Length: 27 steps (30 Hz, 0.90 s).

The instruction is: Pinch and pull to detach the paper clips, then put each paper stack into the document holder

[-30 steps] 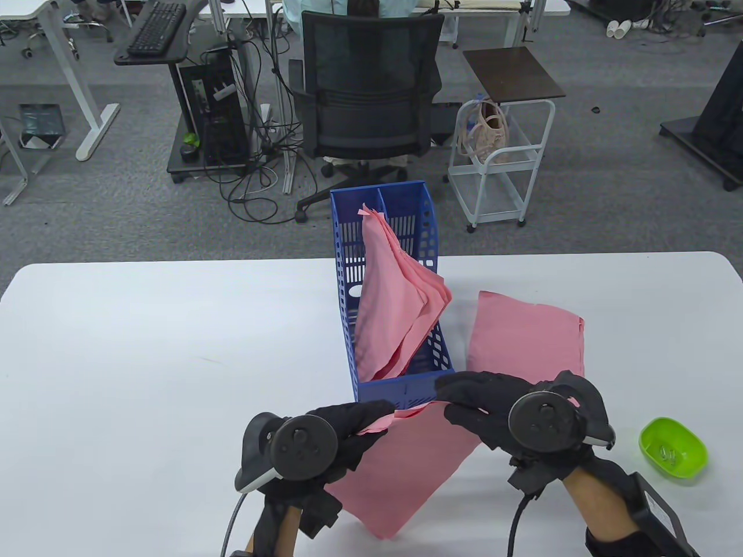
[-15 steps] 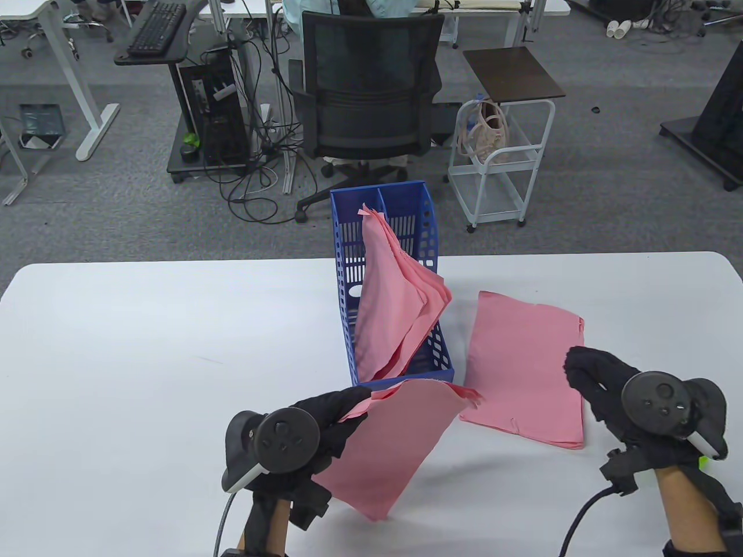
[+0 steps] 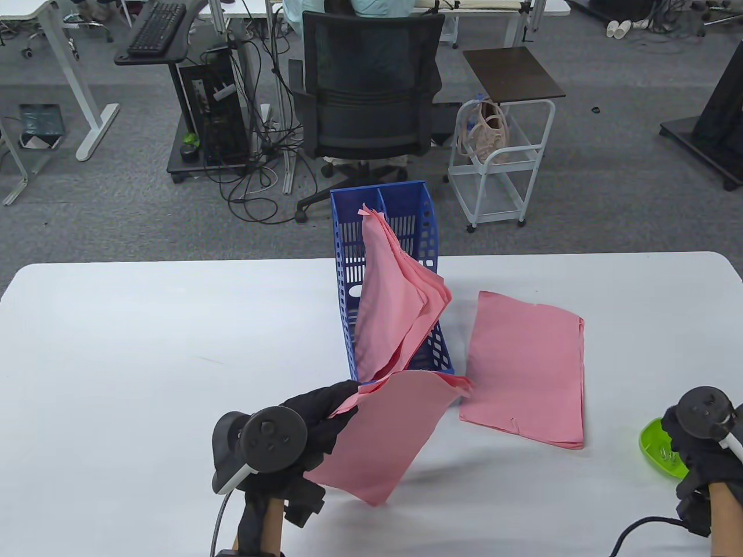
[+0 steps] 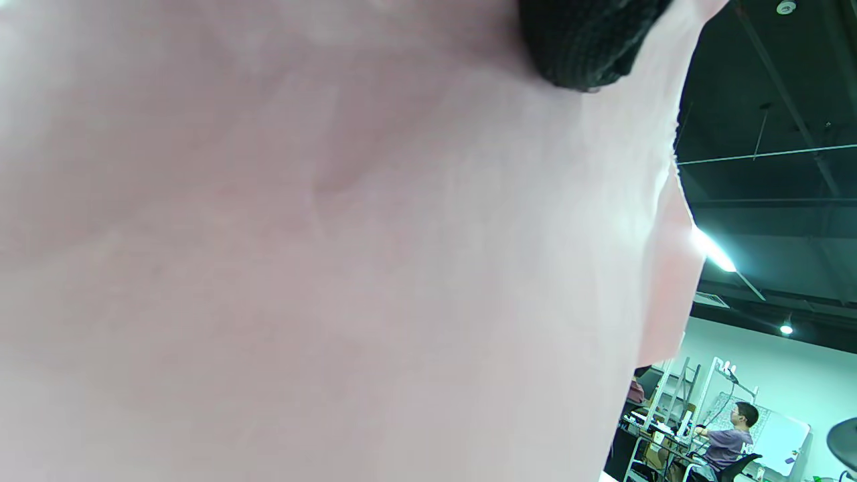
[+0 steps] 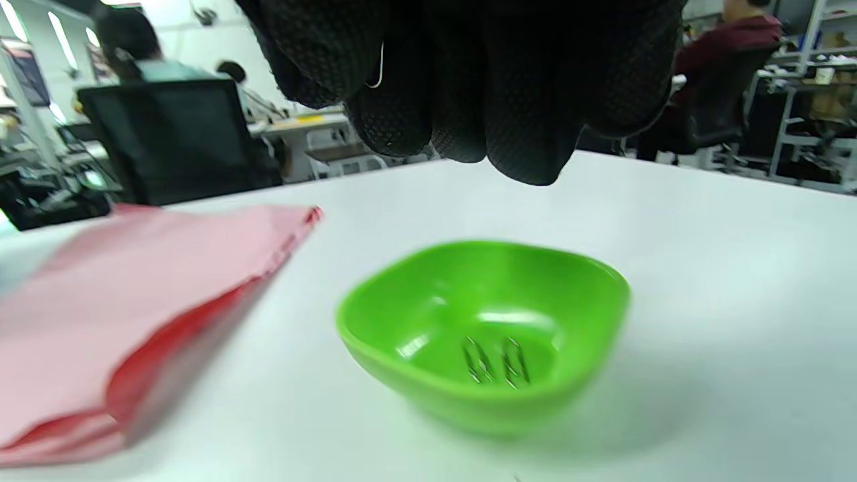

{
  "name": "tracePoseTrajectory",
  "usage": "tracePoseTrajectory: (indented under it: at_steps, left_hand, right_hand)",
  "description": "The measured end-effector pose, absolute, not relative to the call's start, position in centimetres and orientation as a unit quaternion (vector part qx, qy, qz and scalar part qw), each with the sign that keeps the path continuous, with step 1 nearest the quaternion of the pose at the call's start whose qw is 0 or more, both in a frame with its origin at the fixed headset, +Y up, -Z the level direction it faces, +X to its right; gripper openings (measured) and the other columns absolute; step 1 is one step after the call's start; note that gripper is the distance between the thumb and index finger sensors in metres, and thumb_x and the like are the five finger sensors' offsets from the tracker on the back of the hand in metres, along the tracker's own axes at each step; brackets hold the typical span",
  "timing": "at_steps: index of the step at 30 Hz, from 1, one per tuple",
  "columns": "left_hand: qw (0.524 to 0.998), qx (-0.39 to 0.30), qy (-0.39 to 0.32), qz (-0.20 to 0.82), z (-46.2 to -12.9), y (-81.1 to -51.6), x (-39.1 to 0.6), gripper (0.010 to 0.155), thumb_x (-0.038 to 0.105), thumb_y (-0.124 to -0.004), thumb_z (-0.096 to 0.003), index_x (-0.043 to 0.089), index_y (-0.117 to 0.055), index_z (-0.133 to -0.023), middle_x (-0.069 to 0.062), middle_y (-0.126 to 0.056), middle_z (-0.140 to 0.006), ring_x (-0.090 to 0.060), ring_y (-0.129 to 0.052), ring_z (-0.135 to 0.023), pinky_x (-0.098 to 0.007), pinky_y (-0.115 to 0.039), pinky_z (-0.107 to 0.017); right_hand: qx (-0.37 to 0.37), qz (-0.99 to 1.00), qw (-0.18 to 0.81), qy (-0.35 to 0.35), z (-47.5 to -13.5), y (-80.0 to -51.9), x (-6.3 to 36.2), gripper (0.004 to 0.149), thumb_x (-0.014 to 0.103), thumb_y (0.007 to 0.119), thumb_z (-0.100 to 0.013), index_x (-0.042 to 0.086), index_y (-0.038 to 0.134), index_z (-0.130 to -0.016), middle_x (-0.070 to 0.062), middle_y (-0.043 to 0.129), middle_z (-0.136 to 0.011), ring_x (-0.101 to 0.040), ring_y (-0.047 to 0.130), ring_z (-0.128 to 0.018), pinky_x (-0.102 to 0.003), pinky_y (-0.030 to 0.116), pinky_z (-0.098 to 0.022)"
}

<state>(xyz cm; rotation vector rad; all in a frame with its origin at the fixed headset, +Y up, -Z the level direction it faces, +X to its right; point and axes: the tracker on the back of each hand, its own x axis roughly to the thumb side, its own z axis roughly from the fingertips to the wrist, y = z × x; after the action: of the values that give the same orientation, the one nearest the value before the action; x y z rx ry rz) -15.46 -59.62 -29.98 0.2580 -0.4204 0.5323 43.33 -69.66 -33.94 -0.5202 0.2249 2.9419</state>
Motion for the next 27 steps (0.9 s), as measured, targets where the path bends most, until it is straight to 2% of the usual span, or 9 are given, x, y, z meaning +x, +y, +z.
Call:
tracePoseTrajectory:
  at_steps: [4,10,18,22,27]
  left_hand:
    - [0.934,0.129,-0.205,0.264,-29.9,-59.5,-15.6,0.042,0.04,-0.068,-0.0553,0.027,-0.082,-0.093,0.001,-0.1,-0.079,-0.018,-0.106,-0.064,-0.039,-0.087,-0.055]
    - [0.93,0.128,-0.205,0.279,-30.0,-59.6,-15.7,0.042,0.04,-0.068,-0.0556,0.027,-0.081,-0.094,0.001,-0.1,-0.08,-0.018,-0.106,-0.065,-0.039,-0.087,-0.056]
    - [0.893,0.125,-0.222,0.37,-30.3,-60.0,-16.4,0.042,0.04,-0.068,-0.056,0.028,-0.08,-0.095,0.001,-0.098,-0.083,-0.019,-0.104,-0.069,-0.041,-0.085,-0.059]
    - [0.87,0.111,-0.243,0.415,-30.4,-60.1,-16.6,0.042,0.04,-0.068,-0.0562,0.028,-0.08,-0.095,0.001,-0.097,-0.084,-0.02,-0.104,-0.07,-0.041,-0.084,-0.059]
    - [0.851,0.099,-0.264,0.443,-30.4,-60.1,-16.7,0.042,0.04,-0.067,-0.0561,0.029,-0.08,-0.095,0.001,-0.097,-0.085,-0.019,-0.104,-0.071,-0.041,-0.084,-0.06]
  right_hand:
    - [-0.181,0.978,0.06,0.088,-34.1,-69.6,43.2,0.047,0.035,0.063,-0.061,0.014,0.064,-0.103,-0.023,0.065,-0.112,-0.044,0.078,-0.093,-0.052,0.066,-0.07]
    - [-0.109,0.992,0.058,0.015,-34.4,-66.9,40.0,0.051,0.041,0.063,-0.059,0.015,0.064,-0.103,-0.021,0.067,-0.111,-0.041,0.081,-0.092,-0.05,0.069,-0.069]
    - [0.119,0.974,0.186,-0.043,-34.7,-62.8,30.7,0.063,0.052,0.064,-0.055,0.016,0.06,-0.107,-0.021,0.067,-0.112,-0.04,0.082,-0.092,-0.048,0.07,-0.069]
    - [0.228,0.941,0.249,-0.027,-34.9,-62.2,25.8,0.073,0.057,0.066,-0.052,0.015,0.054,-0.111,-0.022,0.063,-0.114,-0.041,0.081,-0.093,-0.049,0.07,-0.069]
    - [0.337,0.889,0.307,0.038,-35.5,-62.4,20.3,0.084,0.06,0.068,-0.049,0.012,0.046,-0.115,-0.025,0.058,-0.116,-0.041,0.082,-0.093,-0.048,0.071,-0.069]
